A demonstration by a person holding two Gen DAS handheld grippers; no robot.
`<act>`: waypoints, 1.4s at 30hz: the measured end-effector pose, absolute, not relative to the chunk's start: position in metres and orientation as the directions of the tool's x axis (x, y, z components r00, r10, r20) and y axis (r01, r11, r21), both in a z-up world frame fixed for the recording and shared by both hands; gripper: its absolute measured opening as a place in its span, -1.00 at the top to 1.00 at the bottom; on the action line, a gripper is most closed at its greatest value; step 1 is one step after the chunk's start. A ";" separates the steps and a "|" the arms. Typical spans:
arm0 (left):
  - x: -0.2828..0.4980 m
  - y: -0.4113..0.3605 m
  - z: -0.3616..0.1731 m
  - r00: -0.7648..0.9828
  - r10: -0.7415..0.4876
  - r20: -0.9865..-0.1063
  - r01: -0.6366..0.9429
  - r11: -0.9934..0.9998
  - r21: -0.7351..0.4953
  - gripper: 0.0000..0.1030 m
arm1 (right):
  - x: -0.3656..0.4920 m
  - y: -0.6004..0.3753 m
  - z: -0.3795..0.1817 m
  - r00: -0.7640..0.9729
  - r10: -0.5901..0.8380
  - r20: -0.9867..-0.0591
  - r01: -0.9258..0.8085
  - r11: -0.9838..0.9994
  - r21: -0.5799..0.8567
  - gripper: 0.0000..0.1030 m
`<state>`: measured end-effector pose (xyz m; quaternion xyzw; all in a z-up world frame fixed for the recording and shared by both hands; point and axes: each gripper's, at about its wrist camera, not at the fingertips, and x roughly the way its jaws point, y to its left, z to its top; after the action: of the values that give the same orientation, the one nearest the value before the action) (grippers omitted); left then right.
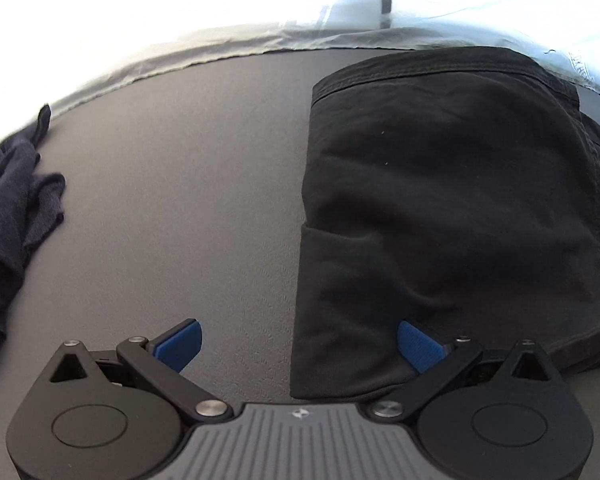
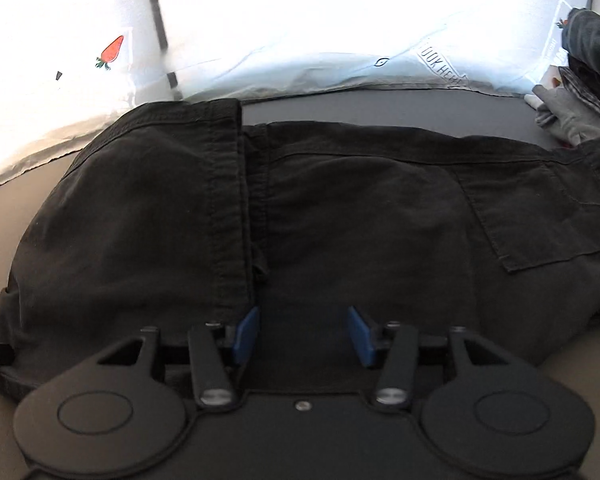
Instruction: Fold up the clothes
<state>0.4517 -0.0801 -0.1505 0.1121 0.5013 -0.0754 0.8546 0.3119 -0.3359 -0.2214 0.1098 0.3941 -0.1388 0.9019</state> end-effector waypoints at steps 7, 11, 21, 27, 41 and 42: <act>0.456 -0.118 -0.126 0.536 -0.095 -0.839 0.311 0.946 0.091 -1.00 | 0.268 -0.393 -0.212 0.680 -0.228 -0.697 0.456 0.876 0.159 -0.54; 0.457 -0.146 -0.128 0.537 -0.115 -0.836 0.364 0.925 0.107 -0.99 | 0.230 -0.431 -0.223 0.641 -0.298 -0.707 0.577 0.795 0.187 -0.58; 0.444 -0.199 -0.178 0.448 -0.077 -0.891 0.462 0.873 0.157 -1.00 | 0.173 -0.493 -0.254 0.585 -0.358 -0.728 0.712 0.657 0.249 -0.63; 0.451 -0.198 -0.184 0.404 -0.092 -0.910 0.452 0.885 0.112 -1.00 | 0.176 -0.523 -0.260 0.662 -0.347 -0.665 0.699 0.607 0.379 -0.78; 0.457 -0.198 -0.192 0.348 -0.118 -0.930 0.447 0.893 0.054 -1.00 | 0.234 -0.610 -0.270 0.737 -0.377 -0.561 0.674 0.460 0.578 -0.05; 0.460 -0.196 -0.193 0.340 -0.121 -0.933 0.450 0.892 0.049 -1.00 | 0.231 -0.618 -0.274 0.772 -0.330 -0.544 0.636 0.419 0.649 0.22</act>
<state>0.4595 -0.1961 -0.1929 0.1506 0.5465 -0.1772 0.8045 0.2315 -0.6176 -0.2745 0.4529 0.1688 -0.2924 0.8251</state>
